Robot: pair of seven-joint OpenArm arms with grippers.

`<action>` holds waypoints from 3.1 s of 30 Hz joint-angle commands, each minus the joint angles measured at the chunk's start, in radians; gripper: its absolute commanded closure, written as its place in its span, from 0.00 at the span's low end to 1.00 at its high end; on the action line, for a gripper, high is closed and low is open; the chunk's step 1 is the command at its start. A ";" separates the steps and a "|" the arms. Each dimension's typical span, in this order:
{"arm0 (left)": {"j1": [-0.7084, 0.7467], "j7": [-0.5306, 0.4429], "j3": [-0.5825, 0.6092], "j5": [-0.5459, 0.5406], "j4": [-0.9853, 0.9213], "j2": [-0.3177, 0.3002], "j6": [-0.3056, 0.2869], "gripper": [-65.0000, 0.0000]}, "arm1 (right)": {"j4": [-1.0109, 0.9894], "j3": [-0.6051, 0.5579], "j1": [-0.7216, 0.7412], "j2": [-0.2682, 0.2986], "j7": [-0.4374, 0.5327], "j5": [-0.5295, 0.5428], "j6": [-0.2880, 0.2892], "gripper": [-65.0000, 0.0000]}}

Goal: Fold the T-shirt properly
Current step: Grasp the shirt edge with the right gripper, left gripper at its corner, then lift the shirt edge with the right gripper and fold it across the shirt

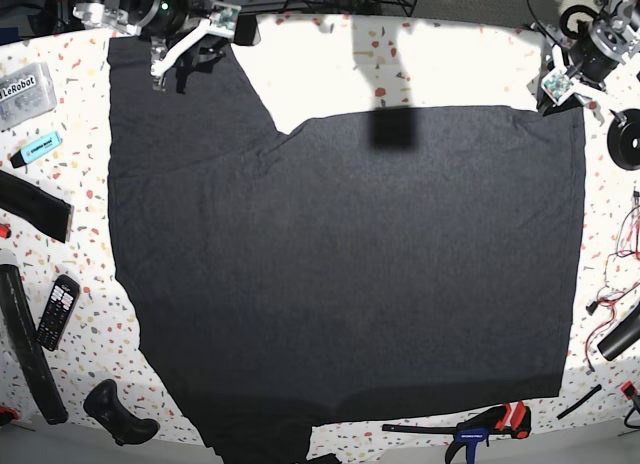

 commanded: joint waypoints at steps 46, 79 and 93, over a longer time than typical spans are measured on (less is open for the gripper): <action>0.005 -0.008 -0.006 -0.006 0.007 -0.014 -0.005 1.00 | -0.018 0.003 0.000 0.006 -0.121 0.051 -0.020 0.83; 0.005 -0.008 -0.006 -0.003 0.007 -0.014 0.000 1.00 | 0.057 0.003 0.123 0.006 -0.134 0.192 -0.150 1.00; 0.000 -0.007 -0.006 -0.003 0.084 -0.014 0.074 1.00 | 0.097 0.003 0.156 0.006 -0.177 0.278 -0.150 1.00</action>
